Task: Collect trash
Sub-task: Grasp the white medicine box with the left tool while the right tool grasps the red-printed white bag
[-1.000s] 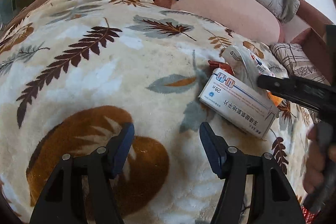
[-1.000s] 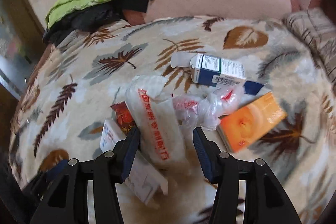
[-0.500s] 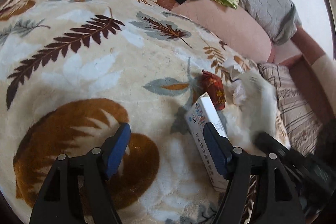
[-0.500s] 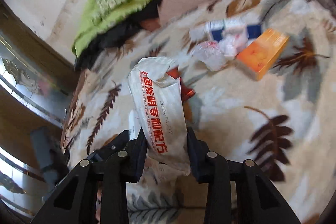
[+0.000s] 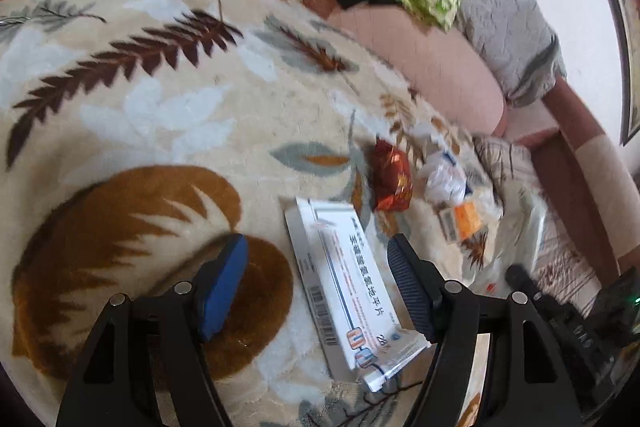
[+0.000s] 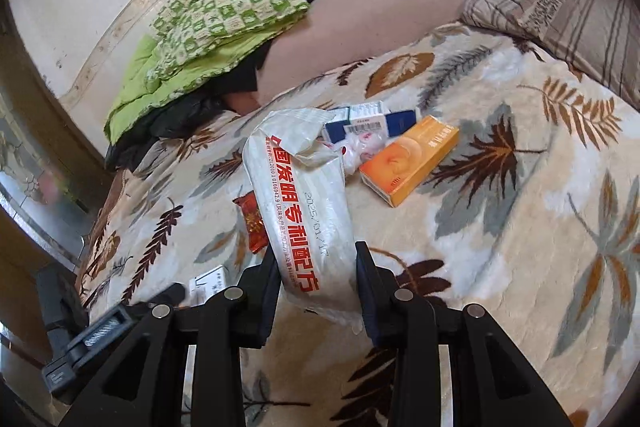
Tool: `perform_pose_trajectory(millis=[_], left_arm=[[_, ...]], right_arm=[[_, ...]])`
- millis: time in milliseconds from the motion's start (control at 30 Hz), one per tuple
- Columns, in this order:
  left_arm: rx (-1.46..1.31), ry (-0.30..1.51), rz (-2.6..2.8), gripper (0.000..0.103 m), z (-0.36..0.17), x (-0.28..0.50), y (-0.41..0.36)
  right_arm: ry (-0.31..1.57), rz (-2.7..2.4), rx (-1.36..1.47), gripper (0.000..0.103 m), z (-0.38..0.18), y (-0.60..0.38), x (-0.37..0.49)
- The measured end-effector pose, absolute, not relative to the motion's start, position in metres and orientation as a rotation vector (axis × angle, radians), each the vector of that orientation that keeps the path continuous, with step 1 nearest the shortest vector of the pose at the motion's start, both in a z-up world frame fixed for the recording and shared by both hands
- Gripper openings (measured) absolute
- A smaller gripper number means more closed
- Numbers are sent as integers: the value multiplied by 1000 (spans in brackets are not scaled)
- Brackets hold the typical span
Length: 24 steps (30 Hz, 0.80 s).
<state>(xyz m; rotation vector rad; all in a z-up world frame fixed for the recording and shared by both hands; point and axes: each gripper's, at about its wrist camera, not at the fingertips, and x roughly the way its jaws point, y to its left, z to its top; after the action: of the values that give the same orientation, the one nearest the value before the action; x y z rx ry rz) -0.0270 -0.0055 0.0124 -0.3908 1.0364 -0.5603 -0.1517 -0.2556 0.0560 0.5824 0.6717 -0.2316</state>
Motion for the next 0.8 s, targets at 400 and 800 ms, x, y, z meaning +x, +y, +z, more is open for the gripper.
perform_pose_trajectory(millis=[400, 800], left_arm=[[61, 985, -603, 71, 8, -57, -71], [72, 947, -581, 25, 11, -52, -71]], right_arm=[[603, -258, 567, 38, 68, -256, -163], [568, -297, 559, 38, 75, -260, -169]])
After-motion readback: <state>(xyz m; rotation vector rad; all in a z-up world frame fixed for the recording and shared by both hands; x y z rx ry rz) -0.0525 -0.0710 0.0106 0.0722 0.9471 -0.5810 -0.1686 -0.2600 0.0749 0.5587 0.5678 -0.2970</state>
